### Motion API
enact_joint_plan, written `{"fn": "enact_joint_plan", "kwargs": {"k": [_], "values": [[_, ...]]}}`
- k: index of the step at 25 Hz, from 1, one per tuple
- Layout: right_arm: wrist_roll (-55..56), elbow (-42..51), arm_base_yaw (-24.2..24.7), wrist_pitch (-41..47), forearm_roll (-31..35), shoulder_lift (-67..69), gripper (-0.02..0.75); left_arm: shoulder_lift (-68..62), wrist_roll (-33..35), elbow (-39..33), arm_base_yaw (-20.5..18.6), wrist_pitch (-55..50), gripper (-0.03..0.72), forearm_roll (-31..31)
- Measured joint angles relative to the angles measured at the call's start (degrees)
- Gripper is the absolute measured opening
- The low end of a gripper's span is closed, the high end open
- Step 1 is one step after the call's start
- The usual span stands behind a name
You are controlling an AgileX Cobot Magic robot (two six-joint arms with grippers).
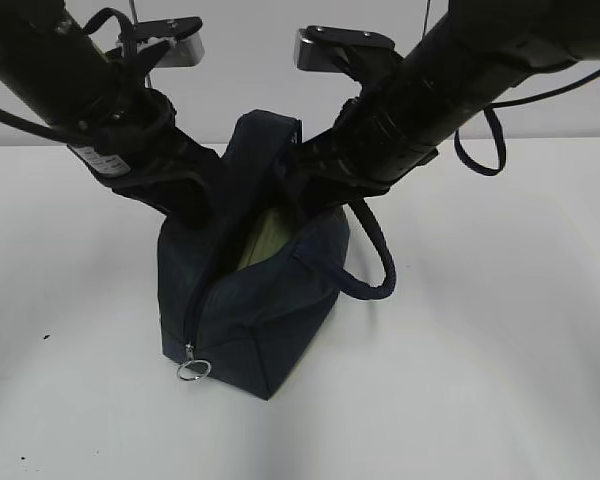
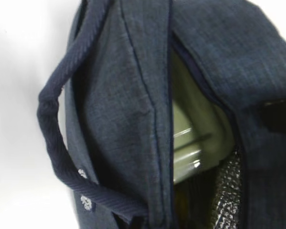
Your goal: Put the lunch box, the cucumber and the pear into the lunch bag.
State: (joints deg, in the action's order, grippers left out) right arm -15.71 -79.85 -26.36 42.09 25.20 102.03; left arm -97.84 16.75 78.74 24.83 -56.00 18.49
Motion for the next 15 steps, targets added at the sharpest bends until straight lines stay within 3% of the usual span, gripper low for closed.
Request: {"fn": "enact_joint_plan", "kwargs": {"k": [2, 4, 8, 11, 15], "values": [[-2.36, 0.00, 0.00, -1.41, 2.69, 0.52, 0.095, -0.02, 0.07, 0.00, 0.00, -0.61, 0.020, 0.00], [-3.96, 0.00, 0.00, -2.74, 4.00, 0.57, 0.225, -0.02, 0.07, 0.00, 0.00, -0.80, 0.073, 0.07], [-4.82, 0.00, 0.00, -3.89, 5.27, 0.57, 0.459, 1.43, 0.11, 0.00, 0.00, -0.72, 0.267, 0.45], [-4.95, -0.21, 0.00, -3.89, 5.49, 0.57, 0.510, 3.46, 0.11, 0.02, 0.00, -0.60, 0.340, 0.45], [-6.29, -0.21, 0.00, -3.98, 5.36, -0.41, 0.522, 6.58, 0.11, 0.06, 0.00, -0.60, 0.359, -0.27]]}}
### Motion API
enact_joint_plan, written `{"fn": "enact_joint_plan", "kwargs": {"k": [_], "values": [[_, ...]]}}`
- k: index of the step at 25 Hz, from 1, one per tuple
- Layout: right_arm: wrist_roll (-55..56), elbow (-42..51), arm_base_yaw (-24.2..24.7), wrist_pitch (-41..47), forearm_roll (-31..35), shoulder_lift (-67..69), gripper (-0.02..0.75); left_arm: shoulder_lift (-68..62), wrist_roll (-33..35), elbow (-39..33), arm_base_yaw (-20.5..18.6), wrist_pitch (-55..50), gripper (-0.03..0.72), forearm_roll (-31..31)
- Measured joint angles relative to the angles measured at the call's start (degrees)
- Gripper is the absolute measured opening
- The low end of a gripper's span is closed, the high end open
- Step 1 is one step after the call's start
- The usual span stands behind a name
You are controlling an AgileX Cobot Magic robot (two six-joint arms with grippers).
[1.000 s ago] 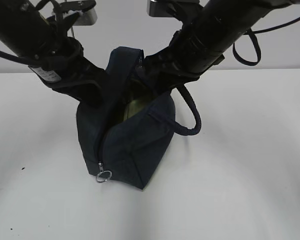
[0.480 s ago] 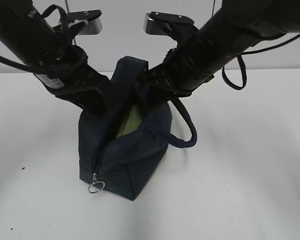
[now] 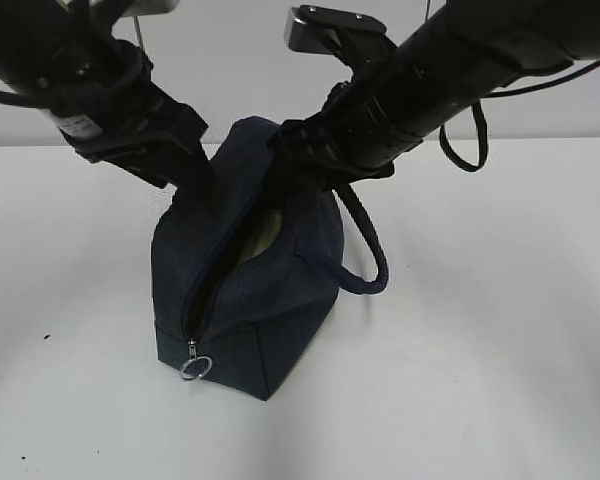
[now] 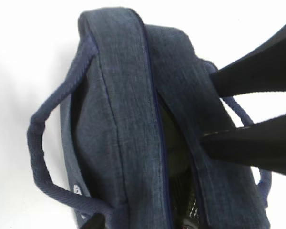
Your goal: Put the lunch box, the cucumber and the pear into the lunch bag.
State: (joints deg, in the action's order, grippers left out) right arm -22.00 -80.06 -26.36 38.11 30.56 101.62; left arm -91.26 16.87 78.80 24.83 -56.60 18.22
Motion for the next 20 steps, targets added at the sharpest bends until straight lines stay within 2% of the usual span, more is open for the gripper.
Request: {"fn": "enact_joint_plan", "kwargs": {"k": [6, 11, 15, 20], "values": [[-1.61, 0.90, 0.00, 1.77, -2.93, -7.72, 0.521, 4.39, 0.14, 0.17, 0.00, 0.70, 0.360, -1.29], [-7.14, 11.41, 0.00, -1.01, 1.40, -15.35, 0.468, 8.59, 0.14, -2.98, 0.00, 6.31, 0.361, -1.28], [-19.28, 20.69, 0.00, -7.32, 10.25, -21.41, 0.445, 13.18, 1.35, -10.86, 0.05, 13.62, 0.361, -0.33], [-43.70, 28.74, 0.00, -10.55, 28.66, -24.27, 0.439, 20.23, 8.73, -24.53, 0.06, 27.58, 0.361, 4.66]]}}
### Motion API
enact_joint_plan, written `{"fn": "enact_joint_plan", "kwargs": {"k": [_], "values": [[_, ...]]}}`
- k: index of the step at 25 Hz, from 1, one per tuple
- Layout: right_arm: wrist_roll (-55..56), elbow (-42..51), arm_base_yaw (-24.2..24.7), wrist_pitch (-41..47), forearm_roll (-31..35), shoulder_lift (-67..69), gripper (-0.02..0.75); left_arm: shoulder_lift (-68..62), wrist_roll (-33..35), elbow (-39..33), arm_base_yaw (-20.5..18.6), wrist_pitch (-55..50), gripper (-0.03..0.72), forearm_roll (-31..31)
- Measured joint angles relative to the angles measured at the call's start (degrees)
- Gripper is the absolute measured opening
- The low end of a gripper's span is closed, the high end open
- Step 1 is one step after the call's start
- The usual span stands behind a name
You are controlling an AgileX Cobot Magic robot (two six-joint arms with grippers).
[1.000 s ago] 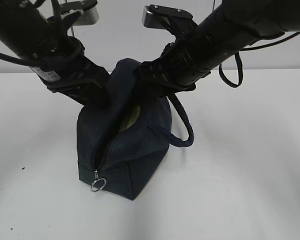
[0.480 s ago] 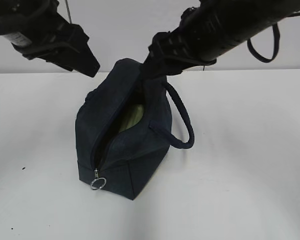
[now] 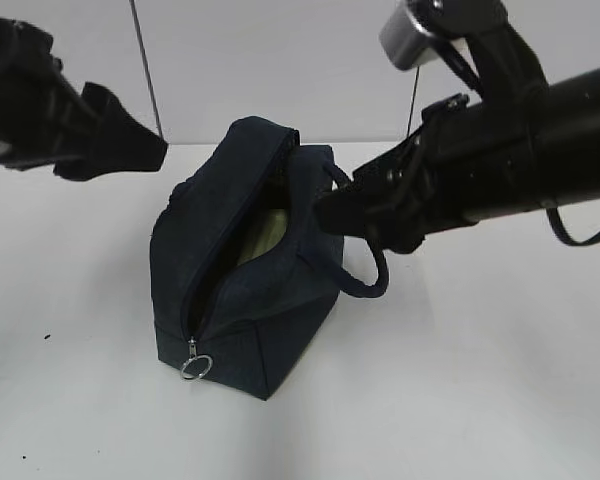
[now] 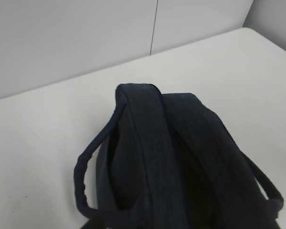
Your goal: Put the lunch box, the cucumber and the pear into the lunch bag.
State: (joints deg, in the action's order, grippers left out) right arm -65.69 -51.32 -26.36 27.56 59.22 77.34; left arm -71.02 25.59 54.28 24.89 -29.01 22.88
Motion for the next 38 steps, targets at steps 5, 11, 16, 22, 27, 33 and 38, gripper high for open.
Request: {"fn": "enact_joint_plan", "kwargs": {"k": [5, 11, 16, 22, 27, 33, 38], "values": [[-17.15, 6.93, 0.00, -1.24, 16.11, 0.62, 0.439, 5.68, 5.12, -13.48, 0.00, 11.00, 0.361, 2.98], [-22.50, 8.72, 0.00, -1.78, 20.32, 1.28, 0.439, 8.09, 5.60, -17.49, 0.00, 11.68, 0.361, 3.55], [-20.84, 8.72, 0.00, -1.78, 18.84, 1.28, 0.439, 8.94, 5.60, -17.49, 0.00, 11.80, 0.361, 3.69], [-19.85, 8.72, 0.00, -1.78, 17.95, 1.28, 0.438, 9.24, 5.66, -17.49, 0.00, 11.98, 0.361, 3.73], [-19.71, 8.72, 0.00, -1.78, 17.95, 1.28, 0.438, 9.24, 5.76, -17.49, 0.00, 12.17, 0.361, 3.73], [-19.71, 8.72, 0.00, -1.78, 18.61, 1.28, 0.438, 9.24, 5.76, -17.49, 0.00, 12.23, 0.361, 3.73], [-18.52, 8.90, -4.34, -9.59, 16.07, 1.28, 0.438, 9.32, 5.78, -17.49, 0.00, 12.23, 0.361, 3.73]]}}
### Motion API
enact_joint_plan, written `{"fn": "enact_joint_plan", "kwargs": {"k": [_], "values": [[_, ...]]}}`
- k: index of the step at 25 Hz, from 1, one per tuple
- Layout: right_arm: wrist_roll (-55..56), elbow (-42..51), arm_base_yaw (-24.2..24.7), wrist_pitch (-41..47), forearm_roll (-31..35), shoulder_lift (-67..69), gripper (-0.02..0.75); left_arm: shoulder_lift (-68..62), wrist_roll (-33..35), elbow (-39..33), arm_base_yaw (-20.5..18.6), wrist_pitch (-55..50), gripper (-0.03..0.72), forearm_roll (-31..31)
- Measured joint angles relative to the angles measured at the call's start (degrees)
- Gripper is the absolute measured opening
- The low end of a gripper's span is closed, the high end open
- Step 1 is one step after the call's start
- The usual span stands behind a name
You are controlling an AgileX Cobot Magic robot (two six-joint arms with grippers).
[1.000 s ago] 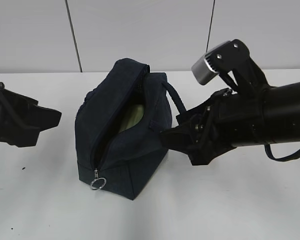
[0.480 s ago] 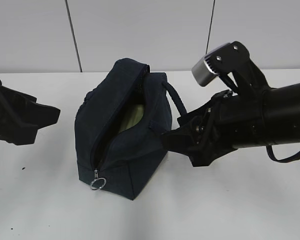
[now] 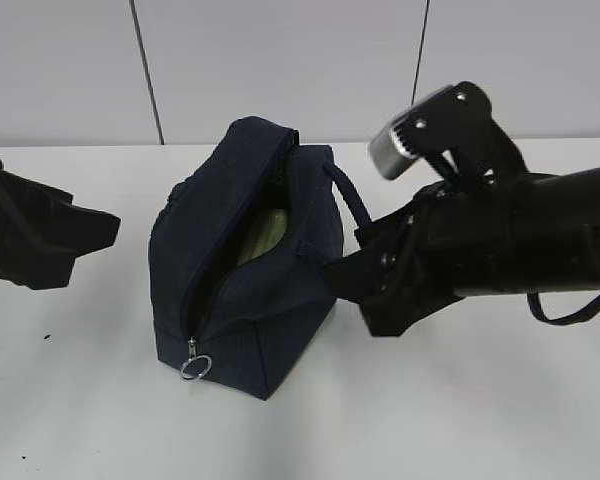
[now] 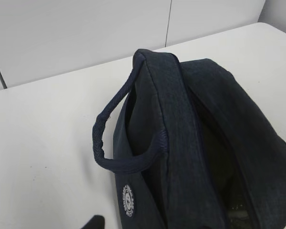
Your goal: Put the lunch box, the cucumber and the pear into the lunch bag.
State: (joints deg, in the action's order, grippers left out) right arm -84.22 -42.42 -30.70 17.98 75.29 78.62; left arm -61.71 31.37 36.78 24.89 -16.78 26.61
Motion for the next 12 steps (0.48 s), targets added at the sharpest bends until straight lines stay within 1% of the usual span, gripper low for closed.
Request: {"fn": "enact_joint_plan", "kwargs": {"k": [1, 4, 6, 7, 8, 10, 12], "values": [[0.40, 0.27, -2.49, -4.12, -0.78, 0.00, 0.438, 0.00, 0.00, 0.00, 0.00, 0.00, 0.361, 0.00], [0.91, 1.84, -12.36, -17.98, -1.23, 0.40, 0.438, -0.07, 0.00, 0.00, 0.00, 0.05, 0.359, 0.00], [1.98, 2.96, -17.50, -26.98, -1.10, 2.00, 0.438, -0.18, 0.00, 0.00, 0.00, 0.05, 0.351, 0.00], [3.01, 3.50, -19.69, -29.80, -1.09, 3.28, 0.438, -0.30, 0.00, 0.00, 0.00, 0.05, 0.346, 0.00], [4.18, 3.92, -21.16, -32.06, -1.09, 4.49, 0.438, -0.44, 0.00, 0.00, 0.00, 0.05, 0.340, 0.00], [6.10, 4.35, -23.47, -33.67, -1.96, 7.50, 0.438, -0.56, 0.00, 0.00, 0.00, 0.05, 0.323, 0.00], [7.03, 4.43, -24.26, -33.84, -2.65, 9.77, 0.438, -0.62, 0.00, 0.00, 0.00, 0.05, 0.300, 0.00]]}}
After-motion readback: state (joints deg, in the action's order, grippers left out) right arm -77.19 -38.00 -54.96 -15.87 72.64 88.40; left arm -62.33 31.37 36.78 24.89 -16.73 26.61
